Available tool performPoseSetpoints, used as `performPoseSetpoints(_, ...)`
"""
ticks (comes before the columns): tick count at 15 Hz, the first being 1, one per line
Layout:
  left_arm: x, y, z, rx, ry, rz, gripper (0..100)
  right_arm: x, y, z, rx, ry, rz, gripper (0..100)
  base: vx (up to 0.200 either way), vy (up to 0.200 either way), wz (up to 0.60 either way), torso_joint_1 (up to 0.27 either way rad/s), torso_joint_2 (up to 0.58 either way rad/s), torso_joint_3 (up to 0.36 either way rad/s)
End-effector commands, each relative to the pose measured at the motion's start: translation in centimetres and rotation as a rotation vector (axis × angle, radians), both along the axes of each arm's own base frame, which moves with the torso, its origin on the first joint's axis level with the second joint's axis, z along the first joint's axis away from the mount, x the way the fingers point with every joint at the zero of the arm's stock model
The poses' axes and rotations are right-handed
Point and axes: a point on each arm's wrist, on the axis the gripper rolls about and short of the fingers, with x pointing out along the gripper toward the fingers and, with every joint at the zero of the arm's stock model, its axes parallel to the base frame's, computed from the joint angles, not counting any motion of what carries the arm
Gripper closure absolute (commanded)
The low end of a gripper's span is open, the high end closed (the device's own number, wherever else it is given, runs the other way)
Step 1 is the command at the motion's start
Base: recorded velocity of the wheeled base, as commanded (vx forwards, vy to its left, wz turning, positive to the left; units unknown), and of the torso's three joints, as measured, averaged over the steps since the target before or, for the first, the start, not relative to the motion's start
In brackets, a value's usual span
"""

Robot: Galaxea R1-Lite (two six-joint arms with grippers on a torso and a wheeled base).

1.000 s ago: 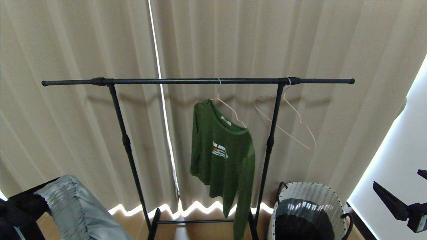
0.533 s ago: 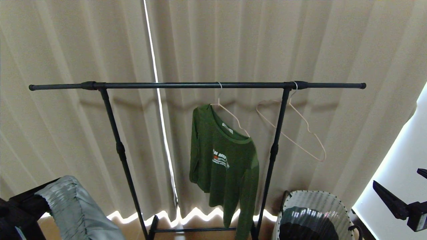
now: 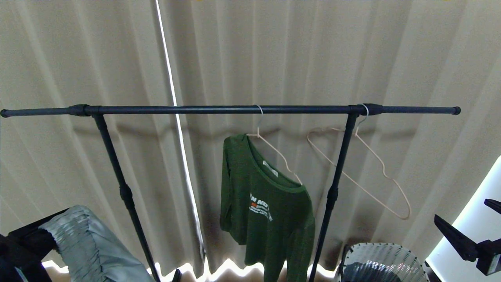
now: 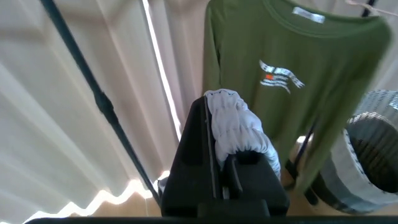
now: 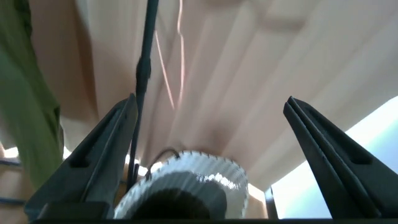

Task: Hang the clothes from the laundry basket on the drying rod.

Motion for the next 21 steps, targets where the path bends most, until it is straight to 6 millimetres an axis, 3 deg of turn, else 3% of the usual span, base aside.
performPoseSetpoints(1, -0.1, 0.0, -0.1, 0.001, 0.003, 0.0, 100, 0.1, 0.0, 0.1, -0.001, -0.002, 0.007, 0, 0.0, 0.0, 0.0, 0.0, 0.0, 0.0)
performPoseSetpoints(4, -0.4, -0.1, -0.1, -0.002, -0.011, -0.017, 100, 1.8, 0.0, 1.2, 0.001, 0.02, 0.026, 0, 0.0, 0.0, 0.0, 0.0, 0.0, 0.0)
performPoseSetpoints(9, -0.5, -0.5, -0.2, -0.003, -0.007, -0.063, 100, 4.8, 0.9, 4.1, 0.02, 0.261, 0.094, 0, 0.0, 0.0, 0.0, 0.0, 0.0, 0.0)
performPoseSetpoints(11, -0.7, -0.4, -0.3, -0.001, -0.006, -0.063, 100, 8.0, 1.3, 5.2, 0.024, 0.381, 0.12, 0, 0.0, 0.0, 0.0, 0.0, 0.0, 0.0)
performPoseSetpoints(14, -1.4, -0.3, -0.3, -0.006, -0.035, -0.071, 100, 13.2, 1.4, 4.4, 0.022, 0.45, 0.114, 0, 0.0, 0.0, 0.0, 0.0, 0.0, 0.0)
performPoseSetpoints(18, -1.9, -0.2, -0.3, 0.01, -0.059, -0.081, 100, 17.2, 1.4, 2.6, 0.028, 0.492, 0.113, 0, 0.0, 0.0, 0.0, 0.0, 0.0, 0.0)
performPoseSetpoints(21, -1.9, -0.3, -0.4, 0.013, -0.059, -0.088, 100, 18.5, 1.4, 1.7, 0.03, 0.489, 0.112, 0, 0.0, 0.0, 0.0, 0.0, 0.0, 0.0)
